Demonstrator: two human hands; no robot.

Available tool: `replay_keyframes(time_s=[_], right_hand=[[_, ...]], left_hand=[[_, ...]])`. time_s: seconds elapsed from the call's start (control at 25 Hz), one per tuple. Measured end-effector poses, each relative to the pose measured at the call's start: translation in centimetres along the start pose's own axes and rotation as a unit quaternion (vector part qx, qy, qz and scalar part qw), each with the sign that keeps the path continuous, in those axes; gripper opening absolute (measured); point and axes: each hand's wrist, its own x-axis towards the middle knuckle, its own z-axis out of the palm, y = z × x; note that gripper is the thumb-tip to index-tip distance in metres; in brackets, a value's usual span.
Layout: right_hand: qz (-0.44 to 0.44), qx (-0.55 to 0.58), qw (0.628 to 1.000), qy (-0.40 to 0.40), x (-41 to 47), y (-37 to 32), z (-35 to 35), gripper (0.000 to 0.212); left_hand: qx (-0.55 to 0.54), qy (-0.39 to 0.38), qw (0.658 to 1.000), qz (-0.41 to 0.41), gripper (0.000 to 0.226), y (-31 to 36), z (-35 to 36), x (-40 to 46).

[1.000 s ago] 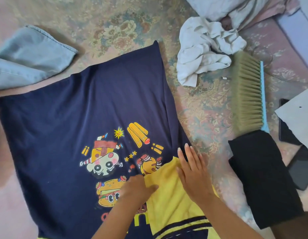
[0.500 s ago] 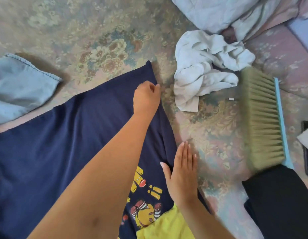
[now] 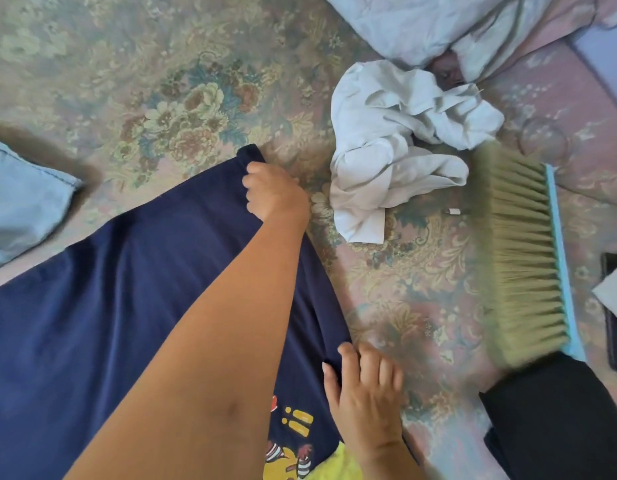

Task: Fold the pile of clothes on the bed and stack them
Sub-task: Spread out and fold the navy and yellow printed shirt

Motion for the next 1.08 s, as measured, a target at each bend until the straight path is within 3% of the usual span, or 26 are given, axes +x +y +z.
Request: replay_keyframes(time_s=[0.2,0.36,0.48,0.52,0.64,0.84,1.0,1.08], right_hand=[[0.053,-0.01,0.997,-0.053,0.5,-1.1,-1.1,0.022],[0.067,0.042,0.996,-0.033,0.0,-2.7,-3.3,0.018],[0.046,0.117,0.992,-0.016,-1.6,-4.2,-4.0,0.009],[0.037,0.134,0.99,-0.026,-2.3,-4.6,-3.7,0.009],[0.001,0.117,0.988,-0.096,-3.8,-5.1,-2.6,0.026],[-0.054,0.067,0.981,-0.175,-6.1,-4.4,-3.1,0.051],[0.02,-0.011,0.978,-0.208,-8.7,-2.9,-3.2,0.058],[0.021,-0.015,0.978,-0.207,-9.6,-2.8,-3.2,0.053]], left_hand=[[-0.122,-0.118,0.985,-0.031,0.038,-1.2,-1.7,2.6],[-0.336,-0.169,0.925,-0.064,0.006,-2.4,-5.1,2.3],[-0.421,-0.188,0.886,-0.055,0.011,-6.4,-7.7,2.5],[-0.418,-0.182,0.887,-0.071,0.002,-8.7,-8.2,2.7],[-0.281,-0.15,0.94,-0.119,0.032,-14.4,-7.8,3.6],[-0.346,-0.101,0.93,-0.072,0.014,-14.6,-8.5,4.8],[-0.298,-0.213,0.922,-0.127,0.038,-15.1,-8.8,3.2],[-0.282,-0.239,0.924,-0.103,0.028,-15.2,-9.0,3.2]])
